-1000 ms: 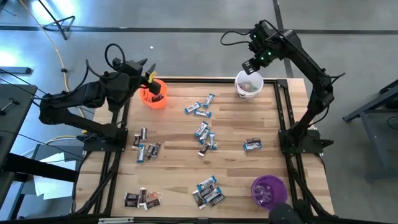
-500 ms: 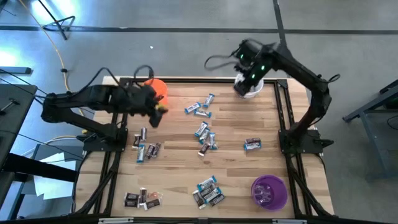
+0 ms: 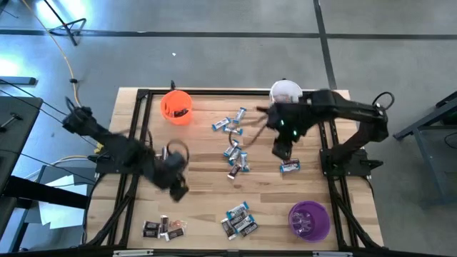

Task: Sort candy
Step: Put the orange gummy into the white bucket

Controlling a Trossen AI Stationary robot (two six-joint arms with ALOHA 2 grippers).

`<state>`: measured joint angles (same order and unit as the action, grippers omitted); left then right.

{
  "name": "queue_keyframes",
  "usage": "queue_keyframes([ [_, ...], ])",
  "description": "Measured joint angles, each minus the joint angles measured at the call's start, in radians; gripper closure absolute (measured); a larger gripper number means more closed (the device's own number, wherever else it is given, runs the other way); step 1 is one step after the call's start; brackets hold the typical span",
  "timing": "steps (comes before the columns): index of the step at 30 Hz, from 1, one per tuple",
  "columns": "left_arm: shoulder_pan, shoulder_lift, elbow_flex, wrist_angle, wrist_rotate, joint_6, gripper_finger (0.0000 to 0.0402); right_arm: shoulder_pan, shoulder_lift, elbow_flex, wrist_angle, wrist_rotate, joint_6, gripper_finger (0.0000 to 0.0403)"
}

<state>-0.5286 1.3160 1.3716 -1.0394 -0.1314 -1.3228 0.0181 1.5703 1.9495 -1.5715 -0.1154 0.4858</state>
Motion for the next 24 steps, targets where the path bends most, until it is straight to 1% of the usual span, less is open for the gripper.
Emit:
queue_keyframes([
  [3, -0.103, 0.056, 0.000, 0.007, 0.001, -0.057, 0.0252, 0.095, -0.007, 0.000, 0.003, 0.038, 0.064, 0.0238],
  [5, -0.153, 0.093, 0.000, 0.007, 0.019, -0.056, 0.0252, 0.148, -0.009, 0.000, 0.003, 0.055, 0.100, 0.0238],
  [9, -0.215, 0.162, 0.000, 0.006, 0.104, -0.043, 0.0252, 0.234, -0.007, 0.000, 0.010, 0.109, 0.207, 0.0238],
  [12, -0.242, 0.203, 0.000, -0.002, 0.127, 0.016, 0.0252, 0.281, -0.007, 0.000, 0.028, 0.163, 0.286, 0.0238],
  [16, -0.262, 0.246, 0.000, -0.023, 0.121, 0.169, 0.0252, 0.330, -0.007, 0.000, 0.030, 0.243, 0.393, 0.0238],
  [22, -0.328, 0.291, 0.000, -0.027, 0.085, 0.532, 0.0252, 0.379, -0.007, 0.000, 0.041, 0.333, 0.559, 0.0238],
  [24, -0.350, 0.313, 0.000, -0.027, 0.077, 0.584, 0.0252, 0.396, -0.007, 0.000, 0.049, 0.352, 0.608, 0.0238],
])
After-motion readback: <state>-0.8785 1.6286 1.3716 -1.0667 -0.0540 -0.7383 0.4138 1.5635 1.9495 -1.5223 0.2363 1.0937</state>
